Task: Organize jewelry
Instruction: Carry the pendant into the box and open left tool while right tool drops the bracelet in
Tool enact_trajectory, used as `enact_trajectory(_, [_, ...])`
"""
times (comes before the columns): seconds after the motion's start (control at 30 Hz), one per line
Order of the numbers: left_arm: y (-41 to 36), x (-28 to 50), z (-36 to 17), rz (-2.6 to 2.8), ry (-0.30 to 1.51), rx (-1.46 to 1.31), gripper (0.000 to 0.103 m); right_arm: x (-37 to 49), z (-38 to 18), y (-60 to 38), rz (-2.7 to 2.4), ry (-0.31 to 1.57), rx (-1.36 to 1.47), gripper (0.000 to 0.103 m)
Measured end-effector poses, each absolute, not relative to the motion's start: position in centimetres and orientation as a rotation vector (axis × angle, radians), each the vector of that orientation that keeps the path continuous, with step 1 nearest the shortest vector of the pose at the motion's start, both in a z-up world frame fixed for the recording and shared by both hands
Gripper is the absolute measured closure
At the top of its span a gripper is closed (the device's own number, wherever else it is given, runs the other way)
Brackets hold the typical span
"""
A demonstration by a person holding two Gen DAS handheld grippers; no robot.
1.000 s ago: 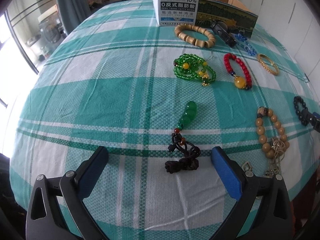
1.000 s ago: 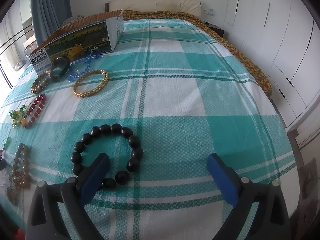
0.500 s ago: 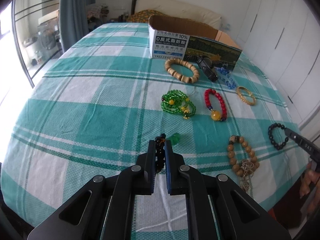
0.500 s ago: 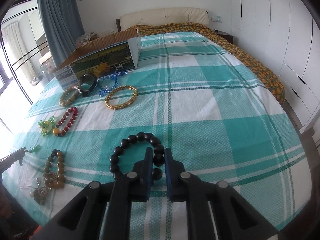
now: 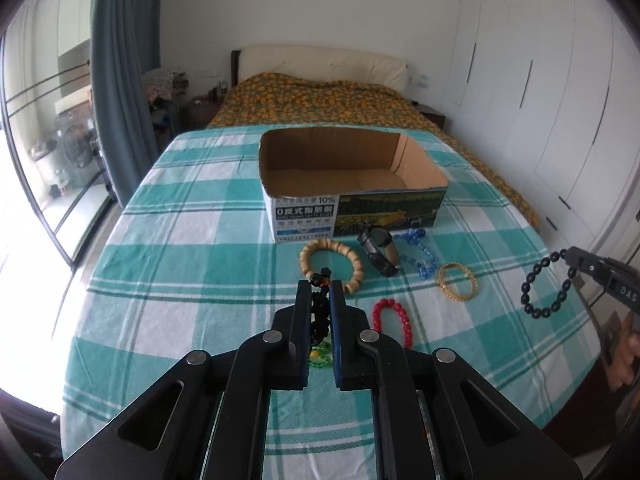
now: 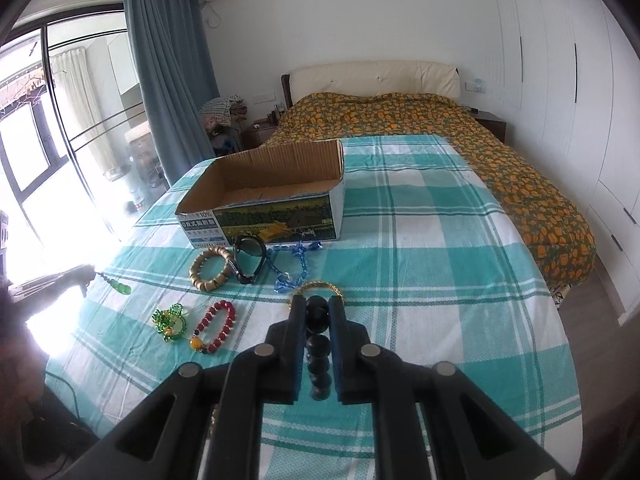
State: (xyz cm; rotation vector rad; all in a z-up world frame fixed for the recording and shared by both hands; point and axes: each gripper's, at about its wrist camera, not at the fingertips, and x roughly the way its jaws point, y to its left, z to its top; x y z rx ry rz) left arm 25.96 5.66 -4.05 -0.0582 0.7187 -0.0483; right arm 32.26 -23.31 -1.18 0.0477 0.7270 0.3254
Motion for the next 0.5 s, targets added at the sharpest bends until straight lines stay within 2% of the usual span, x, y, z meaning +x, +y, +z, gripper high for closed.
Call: enact_trajectory(0.5, [5.5, 36.2, -0.4, -0.005, 0.677, 0.04, 0.097, 43.8, 5.4, -16.6, 0.452, 0.71, 0.004, 0.092])
